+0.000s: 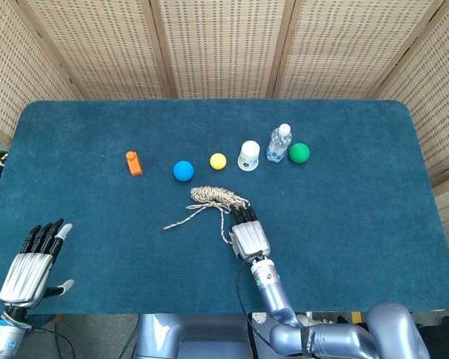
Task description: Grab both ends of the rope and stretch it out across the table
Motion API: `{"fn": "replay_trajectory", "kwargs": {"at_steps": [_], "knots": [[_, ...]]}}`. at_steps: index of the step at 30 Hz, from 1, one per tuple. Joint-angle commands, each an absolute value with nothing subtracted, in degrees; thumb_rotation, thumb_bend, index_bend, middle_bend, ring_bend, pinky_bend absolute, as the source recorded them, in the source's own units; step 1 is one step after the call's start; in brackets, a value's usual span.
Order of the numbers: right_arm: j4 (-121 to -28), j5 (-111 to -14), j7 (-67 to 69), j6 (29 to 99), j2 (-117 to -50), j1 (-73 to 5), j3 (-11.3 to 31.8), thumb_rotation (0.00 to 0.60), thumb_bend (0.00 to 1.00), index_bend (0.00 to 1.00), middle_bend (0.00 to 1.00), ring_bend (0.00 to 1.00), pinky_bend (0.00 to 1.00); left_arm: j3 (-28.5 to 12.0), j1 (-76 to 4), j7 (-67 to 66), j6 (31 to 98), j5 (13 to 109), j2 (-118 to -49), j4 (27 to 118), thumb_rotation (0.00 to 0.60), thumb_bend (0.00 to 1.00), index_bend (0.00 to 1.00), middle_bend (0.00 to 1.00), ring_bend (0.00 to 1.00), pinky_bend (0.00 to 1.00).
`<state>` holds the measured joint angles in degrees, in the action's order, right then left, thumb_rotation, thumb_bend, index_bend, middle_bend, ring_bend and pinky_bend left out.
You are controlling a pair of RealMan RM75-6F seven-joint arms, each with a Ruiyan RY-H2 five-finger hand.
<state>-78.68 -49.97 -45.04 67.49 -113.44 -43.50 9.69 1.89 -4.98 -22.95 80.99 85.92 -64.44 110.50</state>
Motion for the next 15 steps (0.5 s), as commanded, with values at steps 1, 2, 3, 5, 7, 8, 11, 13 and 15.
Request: {"fn": "replay_trajectory", "kwargs": {"at_steps": [1, 2, 3, 5, 7, 8, 11, 13, 15], "knots": [[-78.0, -53.3, -44.0, 68.4, -113.4, -43.3, 9.2, 0.600, 0.44, 0.65, 0.00, 0.00, 0.00, 1.8, -5.1, -23.0, 80.8, 85.6, -64.5, 110.4, 0.600, 0.00, 0.00, 0.00, 0.00, 0.00], [-78.0, -53.8, -43.9, 68.5, -113.3, -43.3, 9.2, 0.600, 0.44, 0.65, 0.00, 0.00, 0.00, 1.7, -5.1, -23.0, 80.7, 85.4, -64.6, 110.4, 0.600, 0.00, 0.00, 0.00, 0.00, 0.00], [-78.1, -54.2, -43.9, 68.6, -113.1, -43.3, 9.2, 0.600, 0.45, 0.65, 0.00, 0.00, 0.00, 1.7, -5.2, -23.1, 80.6, 85.3, -64.6, 110.4, 0.600, 0.00, 0.00, 0.00, 0.00, 0.00], [-78.4, -55.0, -43.8, 68.7, -112.8, -43.2, 9.2, 0.600, 0.45, 0.66, 0.00, 0.00, 0.00, 1.6, -5.4, -23.0, 80.4, 85.1, -64.7, 110.3, 0.600, 0.00, 0.00, 0.00, 0.00, 0.00], [-79.2, -57.0, -43.9, 69.1, -111.6, -43.2, 8.9, 0.600, 0.45, 0.66, 0.00, 0.00, 0.00, 0.8, -6.0, -22.9, 79.7, 84.2, -65.1, 109.8, 0.600, 0.00, 0.00, 0.00, 0.00, 0.00], [-79.4, -57.5, -43.8, 69.1, -111.1, -43.1, 8.8, 0.600, 0.45, 0.66, 0.00, 0.00, 0.00, 0.5, -6.3, -22.8, 79.5, 83.9, -65.2, 109.6, 0.600, 0.00, 0.00, 0.00, 0.00, 0.00], [-79.7, -60.1, -43.7, 69.4, -109.5, -42.8, 7.9, 0.600, 0.45, 0.67, 0.00, 0.00, 0.00, -1.3, -7.7, -22.9, 78.6, 82.2, -66.0, 109.0, 0.600, 0.00, 0.00, 0.00, 0.00, 0.00], [-79.4, -62.3, -43.4, 69.5, -108.2, -42.6, 7.1, 0.600, 0.45, 0.67, 0.00, 0.00, 0.00, -2.8, -9.1, -24.1, 77.5, 80.9, -66.7, 108.6, 0.600, 0.00, 0.00, 0.00, 0.00, 0.00], [-78.5, -64.7, -42.8, 69.6, -106.8, -42.4, 6.0, 0.600, 0.45, 0.67, 0.00, 0.00, 0.00, -4.3, -10.8, -26.3, 76.2, 79.1, -67.8, 108.0, 0.600, 0.00, 0.00, 0.00, 0.00, 0.00]]}}
